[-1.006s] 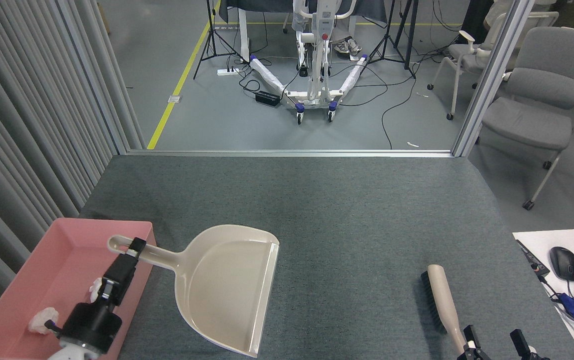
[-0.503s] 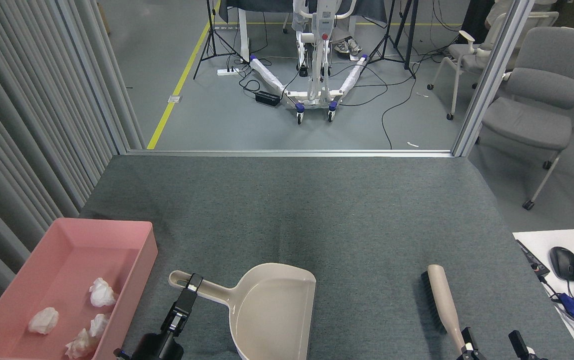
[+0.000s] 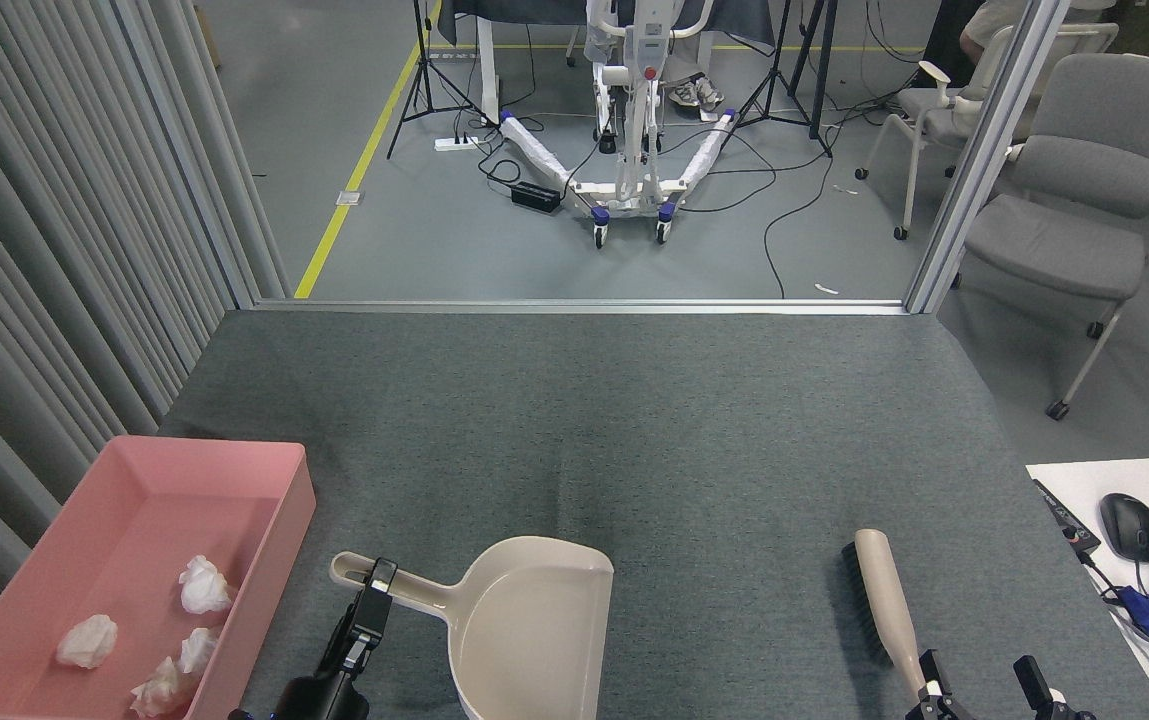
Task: Sweep and dump garbage into bin
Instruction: 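Bring the dustpan back with the left gripper and lower it onto the table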
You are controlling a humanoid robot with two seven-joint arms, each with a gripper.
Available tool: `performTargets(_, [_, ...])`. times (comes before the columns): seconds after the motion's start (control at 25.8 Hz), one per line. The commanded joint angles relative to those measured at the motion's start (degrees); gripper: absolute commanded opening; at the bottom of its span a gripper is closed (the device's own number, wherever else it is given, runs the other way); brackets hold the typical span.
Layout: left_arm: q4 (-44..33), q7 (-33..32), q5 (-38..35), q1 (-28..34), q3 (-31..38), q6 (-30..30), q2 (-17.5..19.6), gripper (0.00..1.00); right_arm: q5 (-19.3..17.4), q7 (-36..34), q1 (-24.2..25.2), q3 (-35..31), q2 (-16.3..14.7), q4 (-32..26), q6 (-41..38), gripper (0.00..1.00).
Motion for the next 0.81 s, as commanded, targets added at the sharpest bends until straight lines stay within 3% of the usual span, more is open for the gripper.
performTargets(0.0, [-0.2,0.5,0.3,-0.1,2.0,0.8,-0.1,0.0,0.0,-0.1,-0.5,0.0,0.1,0.0,0.0,0.9])
performTargets(0.5, [0.1,2.3,5.5,-0.6,3.5,3.7,-0.6,0.0,0.0,-0.1,-0.4,0.2,-0.1,0.0,1.0,0.9])
performTargets(0.54, [0.5,2.9,5.5,-0.6,3.5,3.6,-0.6,0.05,0.0,-0.1,-0.4,0.2,-0.1,0.0,1.0,0.9])
performTargets(0.62, [1.2,3.2,5.5,-0.7,3.5,3.8,-0.7,0.38,0.0,-0.1,-0.4,0.2,-0.1,0.0,1.0,0.9])
performTargets(0.66, [1.3,3.3,5.4,-0.7,3.5,3.7,-0.7,0.6,0.0,-0.1,-0.3,0.2,-0.1,0.0,1.0,0.9])
performTargets(0.7, [1.3,3.3,5.4,-0.7,3.5,3.7,-0.8,0.88,0.0,-0.1,-0.3,0.2,-0.1,0.0,1.0,0.9])
performTargets(0.74, [1.2,3.4,5.4,-0.7,3.5,3.4,-0.7,0.97,0.0,-0.1,-0.3,0.2,-0.1,0.0,1.0,0.9])
performTargets(0.77, [1.3,3.3,5.2,-0.7,3.5,3.1,-0.7,0.98,0.0,-0.1,-0.3,0.2,-0.1,0.0,1.0,0.9])
